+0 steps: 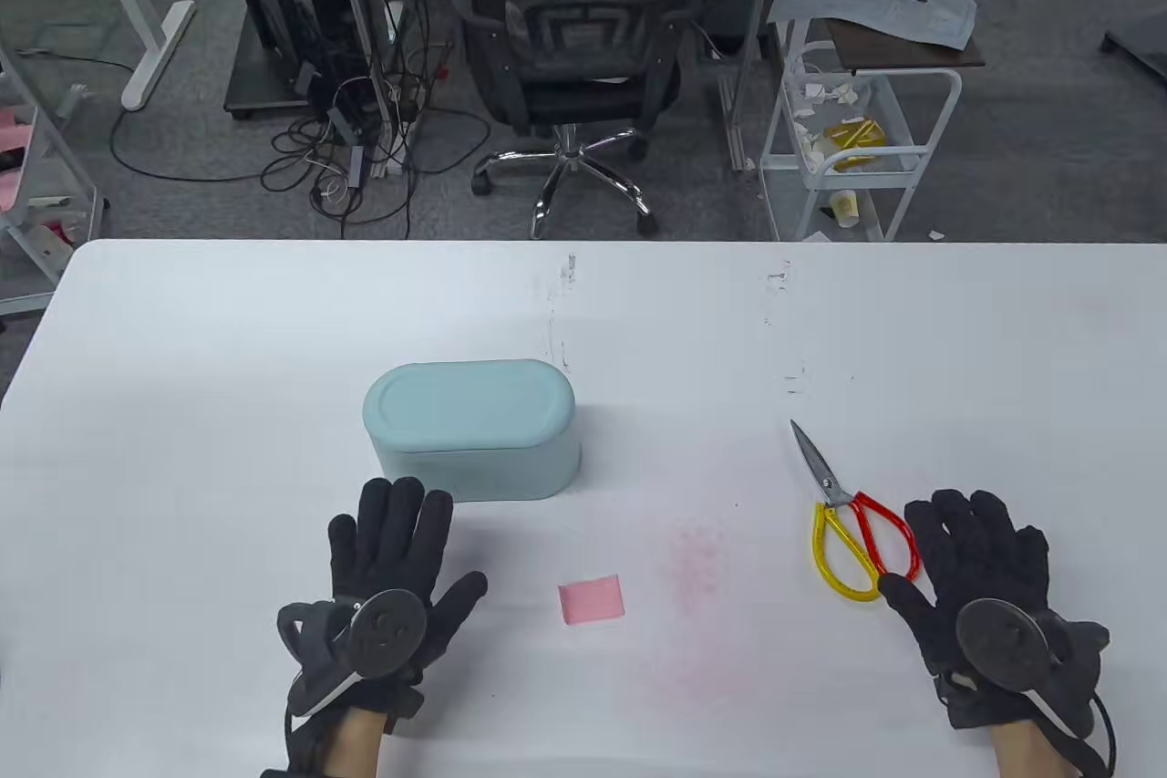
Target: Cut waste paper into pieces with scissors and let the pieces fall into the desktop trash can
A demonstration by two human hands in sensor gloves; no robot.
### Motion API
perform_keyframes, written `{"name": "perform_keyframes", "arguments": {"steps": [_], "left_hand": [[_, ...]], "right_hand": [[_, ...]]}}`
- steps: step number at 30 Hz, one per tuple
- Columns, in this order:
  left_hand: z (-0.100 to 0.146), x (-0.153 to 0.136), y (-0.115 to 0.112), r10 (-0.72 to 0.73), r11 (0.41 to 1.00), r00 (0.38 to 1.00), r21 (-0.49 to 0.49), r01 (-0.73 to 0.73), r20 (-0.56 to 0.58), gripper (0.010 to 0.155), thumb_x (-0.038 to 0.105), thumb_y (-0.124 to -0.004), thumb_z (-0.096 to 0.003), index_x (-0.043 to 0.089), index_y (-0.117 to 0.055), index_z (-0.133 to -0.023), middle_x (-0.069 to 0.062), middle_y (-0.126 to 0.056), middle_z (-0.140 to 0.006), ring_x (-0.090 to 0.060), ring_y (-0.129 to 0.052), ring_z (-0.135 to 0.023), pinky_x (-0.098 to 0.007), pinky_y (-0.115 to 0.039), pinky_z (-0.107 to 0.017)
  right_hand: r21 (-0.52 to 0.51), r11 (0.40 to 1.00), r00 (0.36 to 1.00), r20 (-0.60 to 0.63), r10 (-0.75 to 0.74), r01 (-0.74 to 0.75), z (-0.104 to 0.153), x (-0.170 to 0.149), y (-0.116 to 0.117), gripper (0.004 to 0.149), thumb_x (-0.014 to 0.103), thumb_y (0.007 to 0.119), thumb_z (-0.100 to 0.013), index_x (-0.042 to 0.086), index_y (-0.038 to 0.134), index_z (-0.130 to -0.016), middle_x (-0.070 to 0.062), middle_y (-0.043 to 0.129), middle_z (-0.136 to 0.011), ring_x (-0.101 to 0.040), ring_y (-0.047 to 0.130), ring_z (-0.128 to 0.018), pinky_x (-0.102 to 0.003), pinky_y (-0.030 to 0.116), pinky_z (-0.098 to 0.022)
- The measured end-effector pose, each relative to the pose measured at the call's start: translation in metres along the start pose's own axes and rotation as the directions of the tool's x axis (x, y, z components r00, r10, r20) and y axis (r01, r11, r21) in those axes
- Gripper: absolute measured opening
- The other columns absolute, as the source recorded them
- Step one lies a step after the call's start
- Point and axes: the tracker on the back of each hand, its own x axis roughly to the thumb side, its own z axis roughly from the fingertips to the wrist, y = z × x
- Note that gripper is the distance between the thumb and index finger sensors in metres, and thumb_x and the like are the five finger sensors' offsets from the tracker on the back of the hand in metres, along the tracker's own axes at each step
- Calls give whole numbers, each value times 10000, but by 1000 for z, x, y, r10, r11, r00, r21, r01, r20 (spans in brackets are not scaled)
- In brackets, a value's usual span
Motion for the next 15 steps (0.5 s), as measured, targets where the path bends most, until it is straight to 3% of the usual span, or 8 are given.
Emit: {"name": "perform_keyframes", "arguments": {"steps": [15], "left_hand": [[0, -2, 0, 31, 1000, 1000, -4, -31, -4, 853, 776, -491, -462, 302, -434, -1168, -84, -389, -1265, -358, -316, -1186, -614, -314, -793]], "right_hand": [[-16, 1000, 1000, 17, -14, 15, 1, 1, 0, 838, 795, 503, -329, 351, 619, -1029, 62, 574, -1112, -373, 533, -1084, -703, 444, -703]]}}
